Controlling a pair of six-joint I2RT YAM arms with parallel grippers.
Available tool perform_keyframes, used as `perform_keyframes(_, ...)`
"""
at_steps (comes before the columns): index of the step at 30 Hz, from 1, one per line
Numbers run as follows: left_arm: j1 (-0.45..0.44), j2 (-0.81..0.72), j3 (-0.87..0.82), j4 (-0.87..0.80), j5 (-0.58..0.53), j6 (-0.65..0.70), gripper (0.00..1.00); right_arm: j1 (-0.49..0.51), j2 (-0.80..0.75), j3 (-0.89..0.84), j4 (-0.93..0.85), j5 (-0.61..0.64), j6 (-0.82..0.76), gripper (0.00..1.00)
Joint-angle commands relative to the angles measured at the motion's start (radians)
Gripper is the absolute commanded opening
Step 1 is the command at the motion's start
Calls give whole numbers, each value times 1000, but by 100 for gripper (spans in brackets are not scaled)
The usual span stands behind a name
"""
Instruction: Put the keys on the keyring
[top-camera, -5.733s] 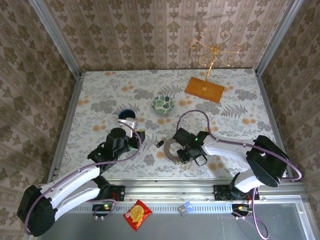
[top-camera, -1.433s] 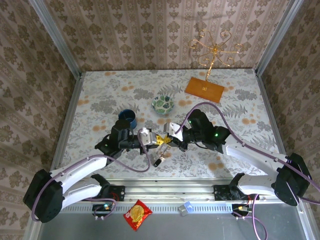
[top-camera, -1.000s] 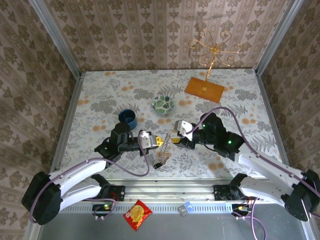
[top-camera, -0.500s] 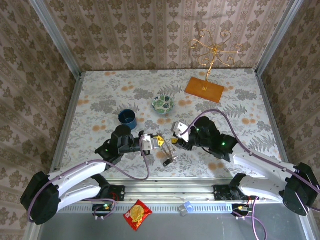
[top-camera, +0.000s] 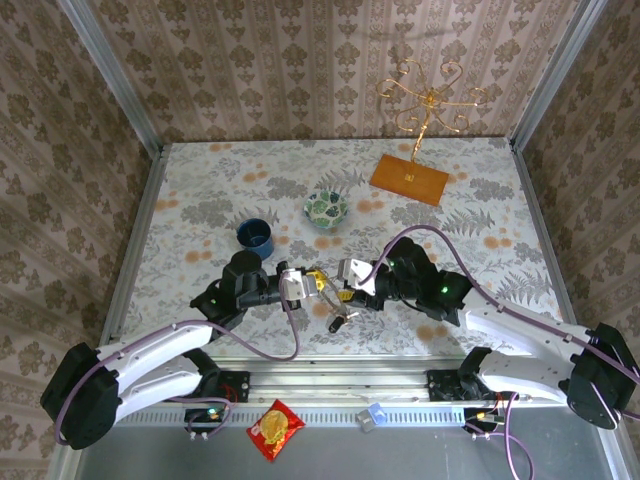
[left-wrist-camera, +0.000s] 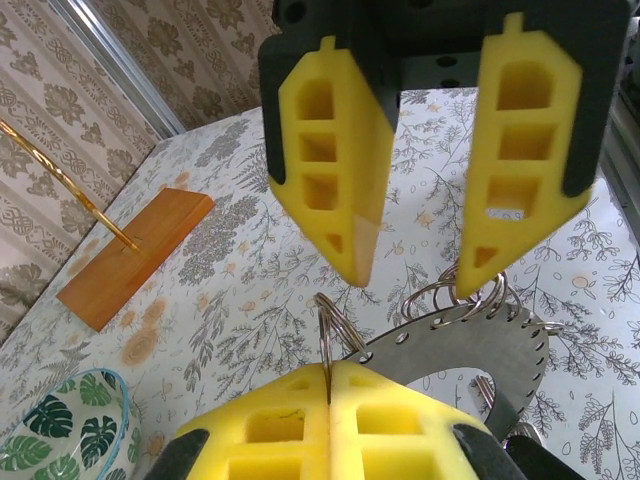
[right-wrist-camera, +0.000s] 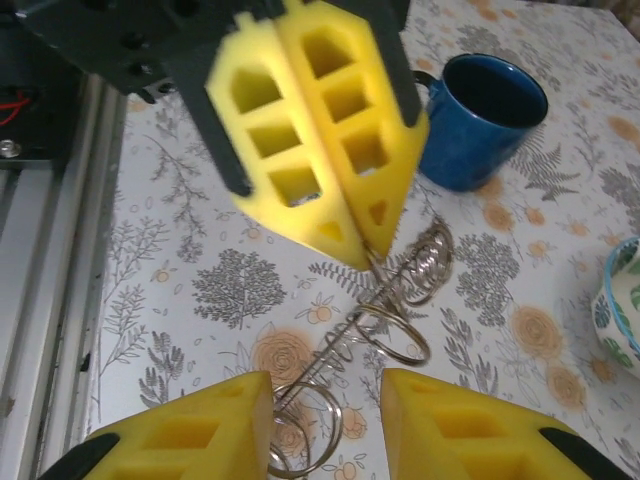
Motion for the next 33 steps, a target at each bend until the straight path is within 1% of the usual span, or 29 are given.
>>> perform_keyframes(1,-9,-2,-5,58,-4,-5,0,8,-23,16,-58,-45,-48,34)
perform_keyframes(5,-11,-3,-9,60,-1,-8,0,2,-70,0,-31,7,-46,34)
perform_keyframes(8,-11,-3,-16,67,6,-8,0,-20,-81,-5,-17,35,-45,34)
perform_keyframes(10,-13,-3,-19,71,11,-8,0,-22,-59,9,-35,48,-64,37)
perform_keyframes(14,-15,-7,-23,73,28,-5,0,-22,5,59,-79,9,-93,40)
perform_keyframes(21,-23,-17,-27,64,37,11,0,-23,71,113,-117,-31,-121,40)
perform_keyframes(26,-23,-16,-26,62,27,17,0,-21,95,140,-174,-57,-129,38)
perform_keyframes(33,-26,-13,-27,65,4,22,0,-17,91,152,-228,-88,-119,35)
